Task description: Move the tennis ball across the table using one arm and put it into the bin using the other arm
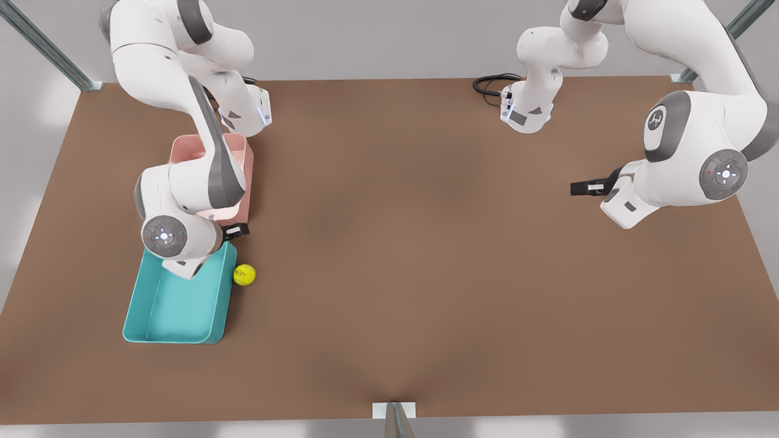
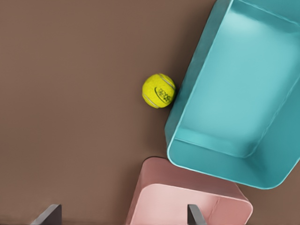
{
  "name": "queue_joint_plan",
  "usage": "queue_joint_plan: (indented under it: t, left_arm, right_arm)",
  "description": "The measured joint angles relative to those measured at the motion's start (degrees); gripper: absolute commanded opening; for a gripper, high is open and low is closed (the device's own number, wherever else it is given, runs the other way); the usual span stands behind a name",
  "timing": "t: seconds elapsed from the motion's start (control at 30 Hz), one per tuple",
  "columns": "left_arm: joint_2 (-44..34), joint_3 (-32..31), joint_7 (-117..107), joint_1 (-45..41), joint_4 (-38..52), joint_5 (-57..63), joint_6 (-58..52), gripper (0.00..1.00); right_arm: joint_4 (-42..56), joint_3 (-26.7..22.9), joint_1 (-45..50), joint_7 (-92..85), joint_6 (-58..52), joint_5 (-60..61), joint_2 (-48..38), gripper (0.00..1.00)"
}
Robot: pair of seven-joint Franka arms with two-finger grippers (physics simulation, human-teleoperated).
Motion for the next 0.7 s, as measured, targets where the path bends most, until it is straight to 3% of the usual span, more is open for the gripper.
queue_joint_plan:
  t: [0.23,0.7]
  left_arm:
    - [0.3,0.0,-3.9,0.2,0.5,0.0,0.1,1.00]
    - [0.5,0.0,-8.4,0.0,0.7,0.0,0.2,1.00]
  right_arm:
    - [-4.9,0.1,5.1,-7.5,9.4,-4.8,4.2,1.00]
    - [-4.2,0.0,6.3,-29.0,19.1,-10.9,15.4,1.00]
